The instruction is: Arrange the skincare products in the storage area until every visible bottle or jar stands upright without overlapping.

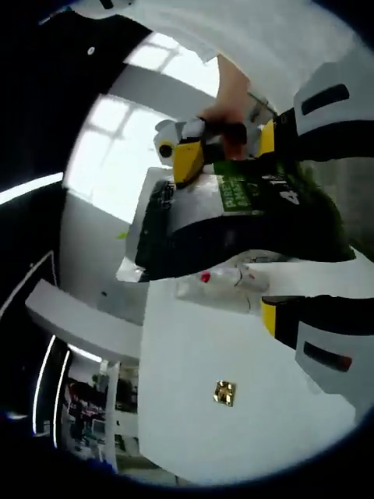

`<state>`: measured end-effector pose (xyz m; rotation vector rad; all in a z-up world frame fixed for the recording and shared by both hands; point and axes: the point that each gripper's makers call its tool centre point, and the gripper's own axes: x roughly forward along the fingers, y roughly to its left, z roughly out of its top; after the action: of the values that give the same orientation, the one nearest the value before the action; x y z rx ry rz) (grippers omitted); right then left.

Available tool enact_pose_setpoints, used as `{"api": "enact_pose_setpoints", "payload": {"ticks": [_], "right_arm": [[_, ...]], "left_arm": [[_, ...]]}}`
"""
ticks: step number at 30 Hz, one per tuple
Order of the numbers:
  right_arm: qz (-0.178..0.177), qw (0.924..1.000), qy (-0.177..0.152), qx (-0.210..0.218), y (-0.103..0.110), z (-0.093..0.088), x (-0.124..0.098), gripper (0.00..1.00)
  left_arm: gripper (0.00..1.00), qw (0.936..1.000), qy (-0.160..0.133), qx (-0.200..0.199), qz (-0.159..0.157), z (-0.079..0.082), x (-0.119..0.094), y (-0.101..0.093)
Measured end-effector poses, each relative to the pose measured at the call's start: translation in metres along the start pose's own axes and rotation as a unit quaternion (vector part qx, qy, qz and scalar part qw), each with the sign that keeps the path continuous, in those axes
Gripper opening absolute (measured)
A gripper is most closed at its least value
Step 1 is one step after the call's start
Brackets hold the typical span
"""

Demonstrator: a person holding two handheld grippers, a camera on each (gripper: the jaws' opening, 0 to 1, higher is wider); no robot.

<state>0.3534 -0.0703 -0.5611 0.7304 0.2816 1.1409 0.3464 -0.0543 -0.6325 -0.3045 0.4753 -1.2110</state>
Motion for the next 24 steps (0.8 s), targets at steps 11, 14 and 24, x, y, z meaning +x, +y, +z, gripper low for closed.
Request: {"api": "enact_pose_setpoints", "payload": {"ticks": [11,14,24], "right_arm": [[-0.038,0.999,-0.018,0.013,-0.02,0.011,-0.011,0.01],[-0.04,0.9984,-0.033,0.022,-0.02,0.012,-0.008,0.01],[-0.032,0.9975,-0.024,0.058,-0.014,-0.024,0.006,0.4]], "left_arm": [[0.03,0.9903,-0.072,-0.05,-0.108,0.029,-0.009,-0.031],[0.02,0.9873,-0.081,-0.077,-0.114,0.031,-0.012,-0.035],[0.0,0.9617,-0.185,-0.165,-0.116,0.068,-0.028,-0.02]]}}
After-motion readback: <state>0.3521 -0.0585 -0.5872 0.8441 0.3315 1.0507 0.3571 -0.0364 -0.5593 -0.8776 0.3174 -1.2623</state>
